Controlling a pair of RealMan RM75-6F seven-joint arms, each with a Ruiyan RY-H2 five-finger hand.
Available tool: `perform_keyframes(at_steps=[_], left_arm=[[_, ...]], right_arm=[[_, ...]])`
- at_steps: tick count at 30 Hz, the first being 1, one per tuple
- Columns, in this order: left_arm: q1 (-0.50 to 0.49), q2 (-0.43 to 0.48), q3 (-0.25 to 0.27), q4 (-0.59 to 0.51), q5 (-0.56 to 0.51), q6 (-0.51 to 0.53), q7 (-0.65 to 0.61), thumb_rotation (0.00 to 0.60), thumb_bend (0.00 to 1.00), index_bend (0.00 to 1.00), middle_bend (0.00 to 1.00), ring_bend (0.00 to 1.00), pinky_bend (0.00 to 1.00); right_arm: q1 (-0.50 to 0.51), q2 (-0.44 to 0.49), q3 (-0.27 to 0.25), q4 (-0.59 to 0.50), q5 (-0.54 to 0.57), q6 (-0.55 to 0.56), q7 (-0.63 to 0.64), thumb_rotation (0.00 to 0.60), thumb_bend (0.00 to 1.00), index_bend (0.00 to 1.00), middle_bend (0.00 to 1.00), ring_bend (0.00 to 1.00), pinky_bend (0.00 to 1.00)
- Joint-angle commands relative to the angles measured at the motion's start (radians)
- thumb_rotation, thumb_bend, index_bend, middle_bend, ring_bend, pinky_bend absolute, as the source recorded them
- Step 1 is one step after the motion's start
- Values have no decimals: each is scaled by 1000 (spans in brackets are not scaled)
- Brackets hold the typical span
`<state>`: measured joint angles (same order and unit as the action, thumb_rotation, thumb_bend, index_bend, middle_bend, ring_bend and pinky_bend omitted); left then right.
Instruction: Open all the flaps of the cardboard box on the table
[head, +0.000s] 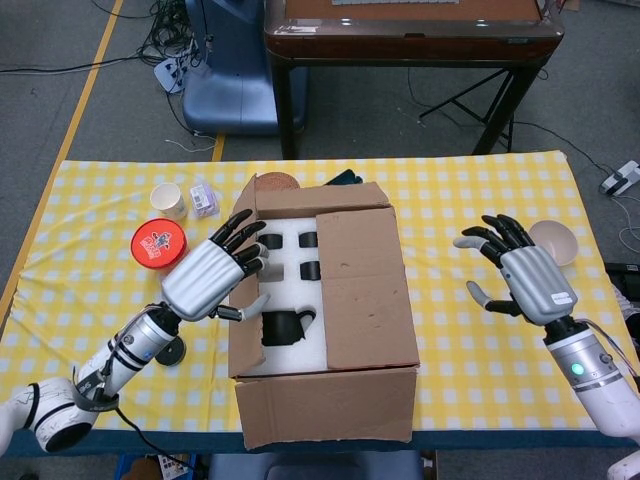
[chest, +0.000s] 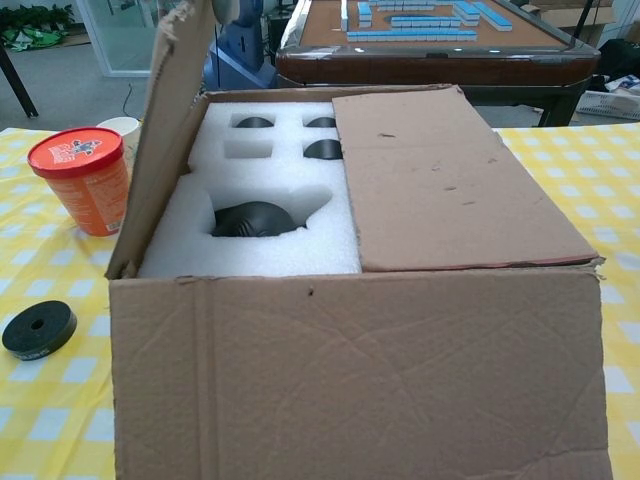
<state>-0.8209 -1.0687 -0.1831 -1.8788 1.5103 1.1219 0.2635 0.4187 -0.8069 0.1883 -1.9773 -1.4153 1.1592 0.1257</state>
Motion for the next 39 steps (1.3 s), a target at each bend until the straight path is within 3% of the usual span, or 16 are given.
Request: perform_keyframes(at_steps=[1,24,39], left_arm=[[19,28,5,-5,1,8,7,90,425,558,378,119,0],[155,203,61,-25,57,49,-16,92,425,558,378,119,0],[176,217,31,-72,80,75,-13,97,426,558,378,119,0]], right_arm=[[1,1,1,-2,0,0,-1,600,339,245,202,60,36],[9,3,5,-30,1,-1,-34,600,339,245,202,60,36],[5,-4,1,-11,-10,7,-12,600,338,245,202,60,36]])
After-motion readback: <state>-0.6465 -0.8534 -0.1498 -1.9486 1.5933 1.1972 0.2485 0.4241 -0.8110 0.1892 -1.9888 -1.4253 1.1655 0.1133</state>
